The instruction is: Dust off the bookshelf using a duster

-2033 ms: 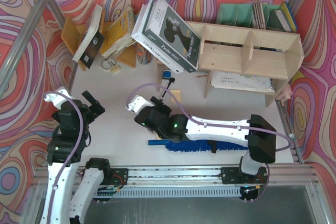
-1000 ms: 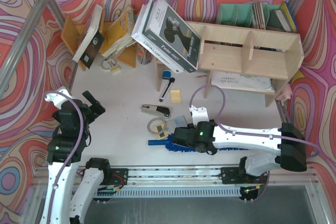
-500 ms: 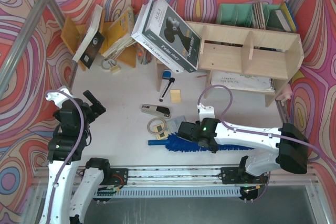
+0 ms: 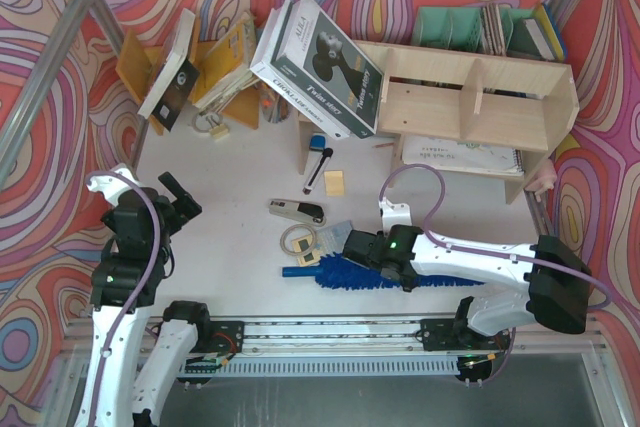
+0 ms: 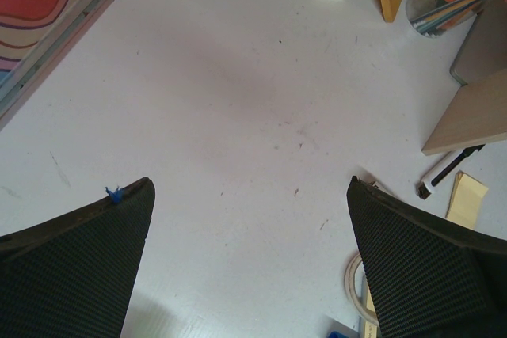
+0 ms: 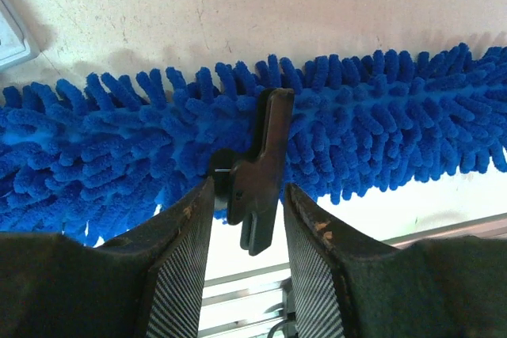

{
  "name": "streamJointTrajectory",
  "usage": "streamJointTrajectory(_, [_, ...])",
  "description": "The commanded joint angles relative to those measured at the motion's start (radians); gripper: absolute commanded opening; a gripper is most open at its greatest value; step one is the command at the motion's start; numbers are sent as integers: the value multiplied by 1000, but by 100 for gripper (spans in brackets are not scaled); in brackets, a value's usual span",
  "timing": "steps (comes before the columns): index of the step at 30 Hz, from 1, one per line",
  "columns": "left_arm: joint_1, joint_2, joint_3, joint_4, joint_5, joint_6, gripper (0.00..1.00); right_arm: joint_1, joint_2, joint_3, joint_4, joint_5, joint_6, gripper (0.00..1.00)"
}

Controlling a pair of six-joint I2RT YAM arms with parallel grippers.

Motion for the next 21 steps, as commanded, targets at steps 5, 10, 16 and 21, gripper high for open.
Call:
streamJointTrajectory(5, [6,1,-17,-6,9,-8,99,-13,3,-15,21,6,-4,42])
streamJointTrajectory(10, [6,0,-17,-6,9,-8,99,-14,8,-24,23,4,2,41])
streamJointTrajectory(16, [6,0,-18,-7,9,-8,98,-14,20,-33,25,2,7,39])
streamJointTrajectory(21, [6,0,-17,-6,9,-8,98,-16,31,-36,36,-2,2,34])
